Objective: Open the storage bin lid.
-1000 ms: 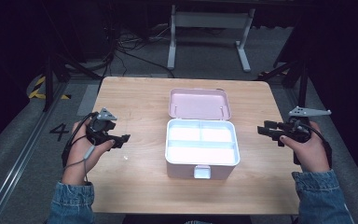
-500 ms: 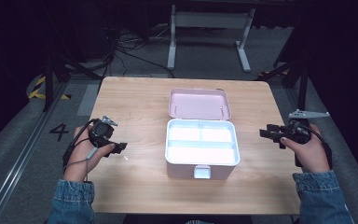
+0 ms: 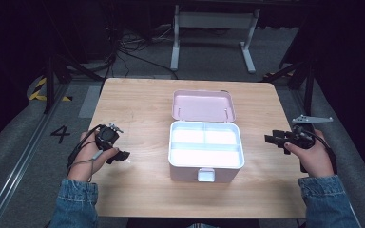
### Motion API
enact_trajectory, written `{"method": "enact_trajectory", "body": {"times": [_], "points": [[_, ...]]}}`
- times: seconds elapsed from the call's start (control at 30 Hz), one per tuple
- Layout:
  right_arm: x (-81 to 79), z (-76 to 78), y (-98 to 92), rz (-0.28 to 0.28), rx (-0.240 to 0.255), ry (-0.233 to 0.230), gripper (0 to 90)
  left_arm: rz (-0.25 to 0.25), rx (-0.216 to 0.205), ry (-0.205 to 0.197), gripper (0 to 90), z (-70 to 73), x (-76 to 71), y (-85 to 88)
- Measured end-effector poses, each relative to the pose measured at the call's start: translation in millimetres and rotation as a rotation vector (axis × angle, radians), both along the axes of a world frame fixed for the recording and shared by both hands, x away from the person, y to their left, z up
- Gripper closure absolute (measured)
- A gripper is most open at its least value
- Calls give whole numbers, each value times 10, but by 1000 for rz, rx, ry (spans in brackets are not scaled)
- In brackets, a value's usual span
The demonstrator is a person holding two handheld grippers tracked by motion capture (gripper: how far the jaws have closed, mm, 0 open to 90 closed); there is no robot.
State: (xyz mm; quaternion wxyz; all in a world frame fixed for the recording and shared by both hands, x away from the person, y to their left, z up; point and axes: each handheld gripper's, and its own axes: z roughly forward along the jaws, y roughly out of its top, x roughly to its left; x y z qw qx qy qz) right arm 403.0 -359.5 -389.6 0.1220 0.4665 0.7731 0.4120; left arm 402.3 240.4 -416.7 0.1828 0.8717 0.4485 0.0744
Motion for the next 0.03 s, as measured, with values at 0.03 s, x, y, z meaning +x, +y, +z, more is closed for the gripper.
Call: {"method": "enact_trajectory", "body": {"times": [0.03], "points": [[1,2,6,-1,1,-1,479,-2,-2,1,221,-2,-1,0]]}}
